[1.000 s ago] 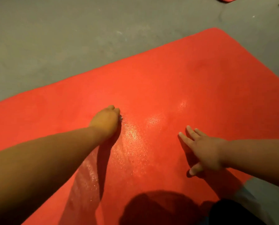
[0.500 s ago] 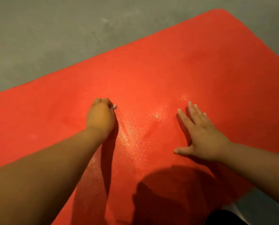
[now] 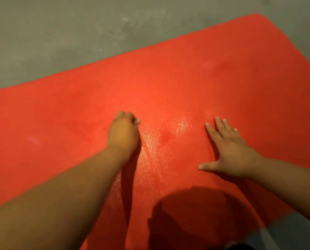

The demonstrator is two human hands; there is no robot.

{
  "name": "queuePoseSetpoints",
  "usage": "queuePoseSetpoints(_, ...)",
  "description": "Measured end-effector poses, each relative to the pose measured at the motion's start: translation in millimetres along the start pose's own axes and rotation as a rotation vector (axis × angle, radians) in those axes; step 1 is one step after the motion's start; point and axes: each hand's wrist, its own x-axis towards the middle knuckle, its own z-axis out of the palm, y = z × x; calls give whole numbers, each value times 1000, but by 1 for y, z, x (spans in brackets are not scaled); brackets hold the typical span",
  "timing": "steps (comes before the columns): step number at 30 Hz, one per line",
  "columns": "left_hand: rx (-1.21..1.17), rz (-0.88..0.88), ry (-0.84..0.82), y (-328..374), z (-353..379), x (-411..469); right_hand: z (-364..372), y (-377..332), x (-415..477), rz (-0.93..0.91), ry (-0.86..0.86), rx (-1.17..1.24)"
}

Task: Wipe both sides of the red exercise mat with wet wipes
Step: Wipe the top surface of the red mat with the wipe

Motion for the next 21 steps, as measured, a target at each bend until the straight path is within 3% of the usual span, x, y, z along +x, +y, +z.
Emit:
queuePoseSetpoints(2,7,236,-103,21,16,-48,0,8,-4,8,-2,5)
queuePoseSetpoints(4,-13,598,-327,33,21,-97,3,14,-8,3,4,15)
queuePoseSetpoints(6,-24,833,-462,25,16,-100,6,15,-10,-8,7,8)
queuePoseSetpoints(8,108,753,-360,15,11,-62,6,16,-11,-15,15,9)
queuePoseSetpoints(11,84,80,-23,5,-3,7,10,25,-17,-41,7,11)
queuePoseSetpoints(12,1,-87,44,6,0,15,13,29,-18,-57,16,4)
queuePoseSetpoints(13,-12,-114,42,20,4,9,15,32,-20,-70,24,-1)
queuePoseSetpoints(15,-18,79,-128,58,24,-32,19,36,-23,-70,32,-2)
queuePoseSetpoints(18,-45,614,-339,87,34,-95,21,36,-23,-69,49,19)
queuePoseSetpoints(19,-31,722,-371,81,32,-90,21,36,-23,-74,54,18)
queuePoseSetpoints(21,91,737,-316,62,27,-52,20,38,-23,-76,52,17)
